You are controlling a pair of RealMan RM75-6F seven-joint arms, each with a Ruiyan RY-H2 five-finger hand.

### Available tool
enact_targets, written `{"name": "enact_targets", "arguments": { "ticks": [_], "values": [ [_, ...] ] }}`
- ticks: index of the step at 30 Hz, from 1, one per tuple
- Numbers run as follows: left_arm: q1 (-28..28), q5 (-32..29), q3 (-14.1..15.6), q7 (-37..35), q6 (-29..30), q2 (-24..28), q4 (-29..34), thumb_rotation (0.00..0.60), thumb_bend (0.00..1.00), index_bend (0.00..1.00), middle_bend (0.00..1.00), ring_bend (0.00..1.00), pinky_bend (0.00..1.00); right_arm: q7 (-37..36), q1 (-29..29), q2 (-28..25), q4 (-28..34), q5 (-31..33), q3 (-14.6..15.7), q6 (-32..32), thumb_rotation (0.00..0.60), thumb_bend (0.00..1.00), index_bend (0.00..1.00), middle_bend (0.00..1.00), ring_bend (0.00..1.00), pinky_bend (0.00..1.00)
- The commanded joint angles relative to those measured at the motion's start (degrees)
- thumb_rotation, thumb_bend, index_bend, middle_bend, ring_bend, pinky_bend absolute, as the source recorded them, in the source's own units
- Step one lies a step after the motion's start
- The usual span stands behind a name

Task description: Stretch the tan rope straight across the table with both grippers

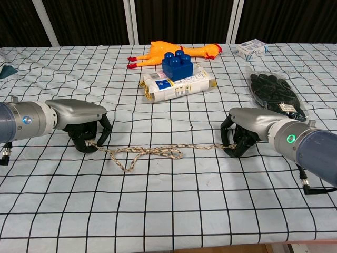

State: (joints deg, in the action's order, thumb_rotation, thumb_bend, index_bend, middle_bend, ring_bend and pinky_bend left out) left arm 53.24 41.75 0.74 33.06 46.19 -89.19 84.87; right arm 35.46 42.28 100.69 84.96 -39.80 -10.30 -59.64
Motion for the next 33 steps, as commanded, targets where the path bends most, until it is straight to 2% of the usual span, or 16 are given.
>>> {"name": "enact_targets", "arguments": {
  "ticks": [1,18,33],
  "values": [
    [0.04,-0.01,0.04,0.08,0.04,-0.03,0.02,0.6,0.4,0.62,0.94,0.87,0.87,-0.01,0.0,-0.02,-0.02,-0.01,0.01,-0.02,0.6,0.41,0.6,0.97,1.0,1.0],
    [-0.15,0.06,0.29,-0.45,-0.41,-0.58,-1.23,0.6,0.4,0.62,0.94,0.87,0.87,-0.36,0.09,0.13,-0.76,0.0,0.0,0.21,0.6,0.41,0.6,0.97,1.0,1.0],
    [-0.09,0.32,-0.04,-0.7,-0.09,0.67,0.09,0.6,0.4,0.62,0.94,0.87,0.87,-0.23,0.21,0.43,-0.67,0.04,0.05,0.18,0.6,0.41,0.6,0.97,1.0,1.0]
  ]
}}
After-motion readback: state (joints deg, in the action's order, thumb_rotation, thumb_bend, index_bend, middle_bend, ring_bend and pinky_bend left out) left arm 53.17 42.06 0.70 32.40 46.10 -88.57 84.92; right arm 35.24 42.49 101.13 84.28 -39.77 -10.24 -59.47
